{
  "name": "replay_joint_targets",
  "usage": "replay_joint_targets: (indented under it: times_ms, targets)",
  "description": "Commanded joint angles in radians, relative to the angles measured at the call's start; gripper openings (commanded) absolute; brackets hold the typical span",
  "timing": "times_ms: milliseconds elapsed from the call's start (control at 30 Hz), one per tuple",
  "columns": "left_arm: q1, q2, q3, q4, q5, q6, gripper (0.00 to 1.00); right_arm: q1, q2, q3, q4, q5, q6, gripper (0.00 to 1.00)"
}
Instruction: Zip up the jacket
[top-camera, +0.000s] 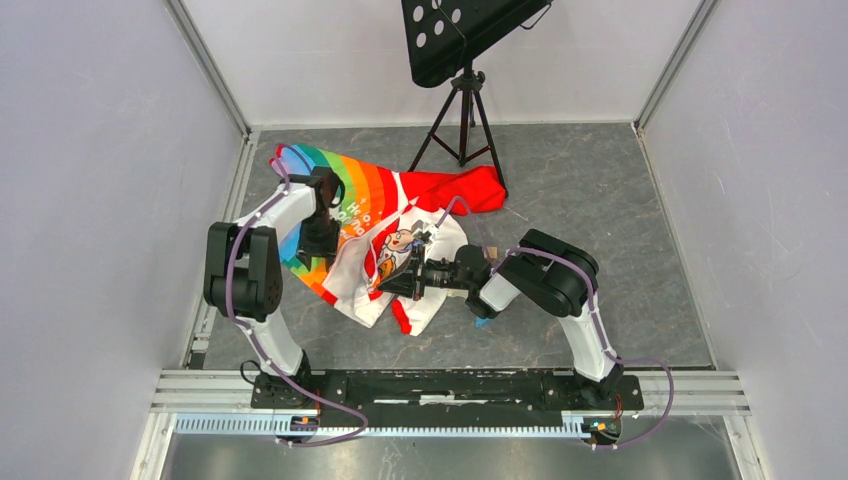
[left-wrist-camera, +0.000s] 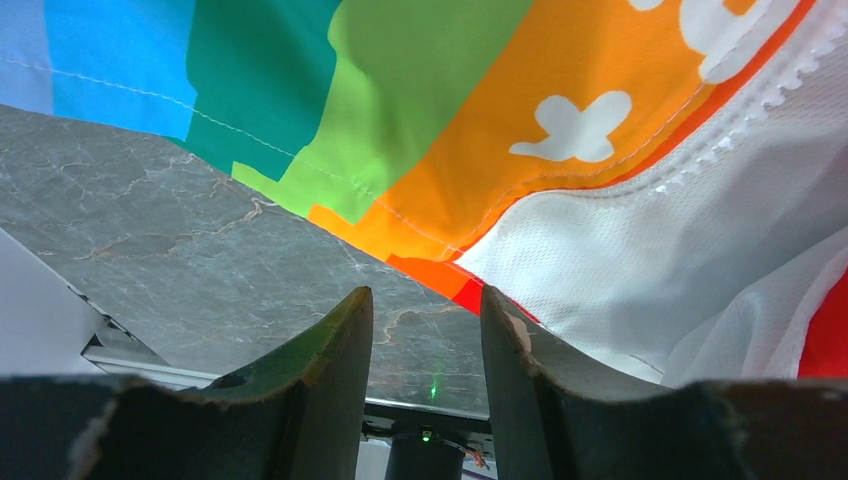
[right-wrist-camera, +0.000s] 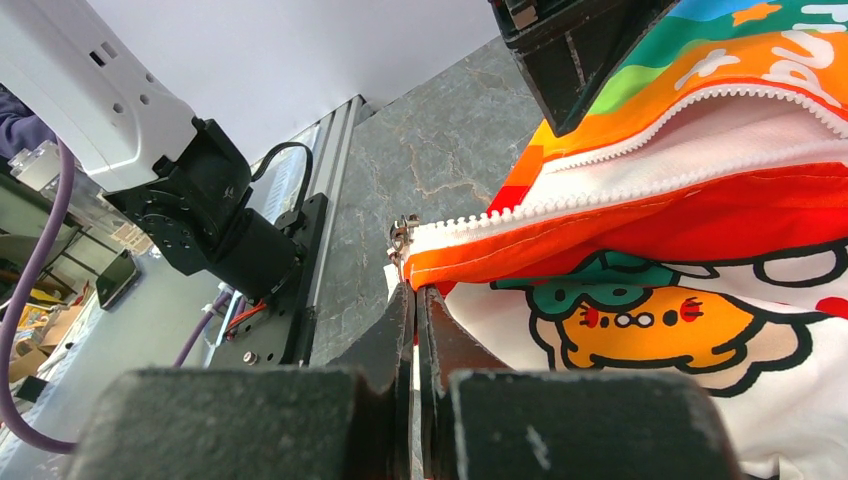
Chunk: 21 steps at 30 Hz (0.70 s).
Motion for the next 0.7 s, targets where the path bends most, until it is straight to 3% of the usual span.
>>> replay_joint_targets:
  times_ms: [0,667]
  targets:
    - [-0.011,0.033,0.02,-0.017,0.001,0.004,0.51,0.005,-0.018,0.007,0.156,-0.012,-0.019,0.0]
    - [-0.025,0.149,0.053,-0.005,-0.016,0.022,0.48,0.005,-0.015,0.009,0.158,-0.014,-0.016,0.0]
